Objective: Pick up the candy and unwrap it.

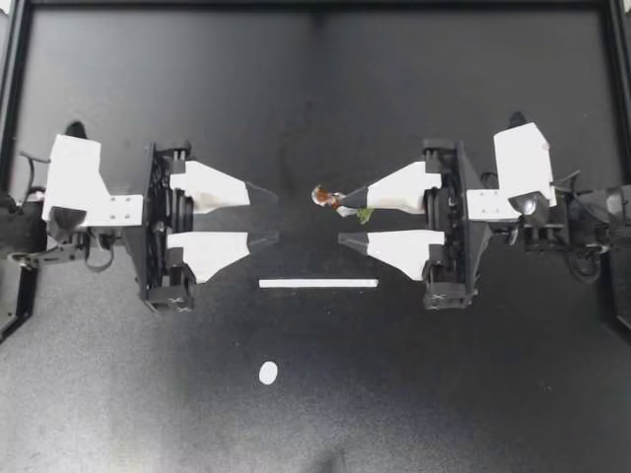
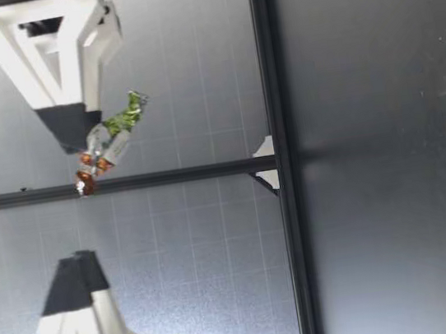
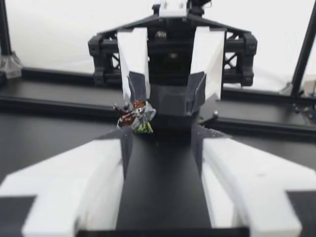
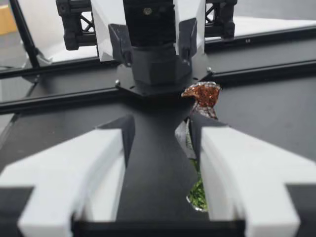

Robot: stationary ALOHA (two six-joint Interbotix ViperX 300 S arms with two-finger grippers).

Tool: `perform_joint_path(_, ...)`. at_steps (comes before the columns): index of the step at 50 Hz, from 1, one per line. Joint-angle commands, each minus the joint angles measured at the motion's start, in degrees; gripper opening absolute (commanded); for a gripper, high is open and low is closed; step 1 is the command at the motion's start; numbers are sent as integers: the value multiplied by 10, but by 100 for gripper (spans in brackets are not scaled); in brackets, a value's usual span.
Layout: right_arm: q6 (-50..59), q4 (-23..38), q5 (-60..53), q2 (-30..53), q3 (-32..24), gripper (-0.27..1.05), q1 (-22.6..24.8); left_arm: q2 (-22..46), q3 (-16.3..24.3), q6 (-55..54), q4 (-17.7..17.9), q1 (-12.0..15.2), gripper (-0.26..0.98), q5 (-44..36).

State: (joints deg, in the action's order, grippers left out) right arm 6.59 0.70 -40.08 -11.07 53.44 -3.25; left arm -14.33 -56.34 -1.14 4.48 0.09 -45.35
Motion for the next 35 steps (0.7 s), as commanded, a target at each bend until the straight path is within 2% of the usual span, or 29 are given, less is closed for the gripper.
perform_joint_path(1, -1, 1, -5, -14, -6, 51, -2, -13, 12, 1, 0, -1, 37, -2)
perform_joint_path(35, -4, 1, -5, -10, -4, 51, -2, -13, 8, -1, 0, -1, 37, -2)
